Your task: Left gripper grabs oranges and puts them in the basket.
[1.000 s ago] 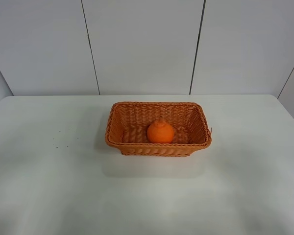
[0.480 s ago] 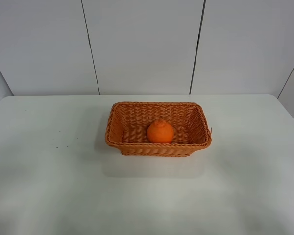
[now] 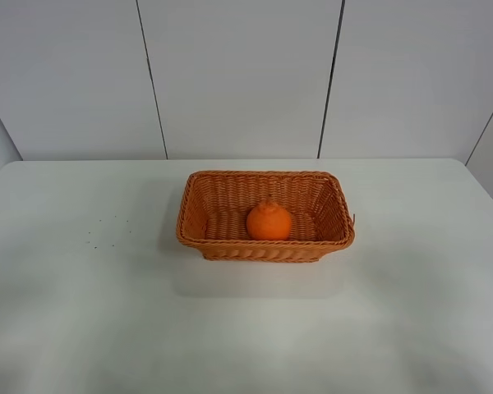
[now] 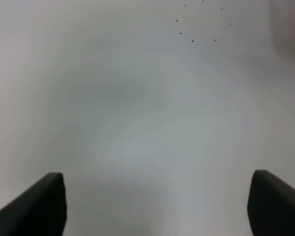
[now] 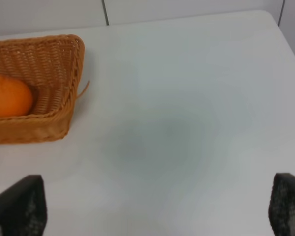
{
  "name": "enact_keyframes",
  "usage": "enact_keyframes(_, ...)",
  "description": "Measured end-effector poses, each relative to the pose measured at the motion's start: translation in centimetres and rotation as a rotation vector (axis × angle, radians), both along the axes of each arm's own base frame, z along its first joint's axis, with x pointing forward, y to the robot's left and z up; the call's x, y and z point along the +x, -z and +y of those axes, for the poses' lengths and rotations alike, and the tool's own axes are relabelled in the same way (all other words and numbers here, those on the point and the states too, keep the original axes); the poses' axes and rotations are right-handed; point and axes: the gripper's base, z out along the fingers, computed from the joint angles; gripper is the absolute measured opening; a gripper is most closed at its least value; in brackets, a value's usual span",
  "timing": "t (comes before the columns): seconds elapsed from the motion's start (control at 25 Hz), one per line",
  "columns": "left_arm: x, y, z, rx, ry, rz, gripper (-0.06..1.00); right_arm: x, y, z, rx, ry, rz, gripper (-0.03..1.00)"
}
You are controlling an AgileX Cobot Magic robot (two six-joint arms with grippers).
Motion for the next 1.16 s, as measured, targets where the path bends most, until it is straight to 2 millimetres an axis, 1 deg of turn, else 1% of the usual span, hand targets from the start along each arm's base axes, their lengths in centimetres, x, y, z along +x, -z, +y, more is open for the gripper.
enact_keyframes(0.2,-1.4,0.0,0.0,-0.002,-0.003,-0.090,0.85,0.0,0.0,0.0,0.000,0.000,0.000,0.69)
enact_keyframes(1.16,-1.4,0.1,0.0,-0.009,-0.007,-0.092,0.85,0.0,0.0,0.0,0.000,0.000,0.000,0.69)
